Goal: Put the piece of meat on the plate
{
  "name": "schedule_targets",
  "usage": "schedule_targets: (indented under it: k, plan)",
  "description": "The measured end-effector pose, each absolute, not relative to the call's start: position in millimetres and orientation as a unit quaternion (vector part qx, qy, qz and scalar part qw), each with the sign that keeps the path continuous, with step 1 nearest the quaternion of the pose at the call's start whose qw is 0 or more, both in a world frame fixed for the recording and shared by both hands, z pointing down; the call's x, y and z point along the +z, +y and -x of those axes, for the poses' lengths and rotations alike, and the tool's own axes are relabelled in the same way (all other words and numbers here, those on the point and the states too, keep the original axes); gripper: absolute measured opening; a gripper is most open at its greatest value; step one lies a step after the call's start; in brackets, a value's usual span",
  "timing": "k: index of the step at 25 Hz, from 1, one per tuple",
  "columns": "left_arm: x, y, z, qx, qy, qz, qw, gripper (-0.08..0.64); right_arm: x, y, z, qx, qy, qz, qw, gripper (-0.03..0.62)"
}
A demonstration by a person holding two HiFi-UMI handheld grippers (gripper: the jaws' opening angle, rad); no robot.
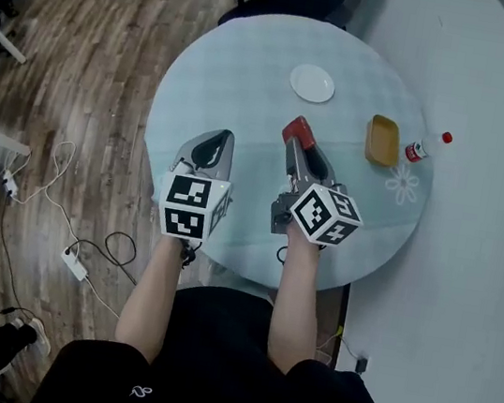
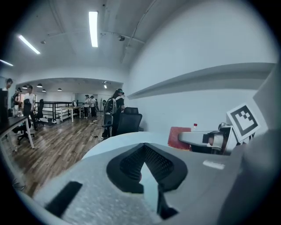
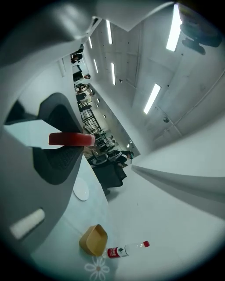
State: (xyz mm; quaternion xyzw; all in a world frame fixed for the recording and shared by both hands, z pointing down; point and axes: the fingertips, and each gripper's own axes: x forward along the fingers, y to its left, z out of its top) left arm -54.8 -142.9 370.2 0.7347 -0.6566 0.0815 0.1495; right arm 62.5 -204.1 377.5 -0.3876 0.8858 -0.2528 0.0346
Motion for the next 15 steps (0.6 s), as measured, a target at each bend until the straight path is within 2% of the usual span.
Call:
schedule_targets:
  k: [5,10,15]
  plan:
    - [393.3,-196.9,21.2,0.074,-0.62,-0.757,0.193,-0.006,405.3,-256.0,-96.8,-0.291,0.858,0.419,0.055,0.1]
    - [433.9,-230.7,-3.4,0.105,-0.598,-0.764,0.218,-0.006,447.1,-283.4,-130.5,-0.307,0.835,0.455,0.026,0.1]
    - [456.3,-256.7,-6.6,0.115,-0.574,-0.775,0.238,-0.006,469.6,-286.4,-134.5,-0.312,0.82,0.48,-0.006,0.1]
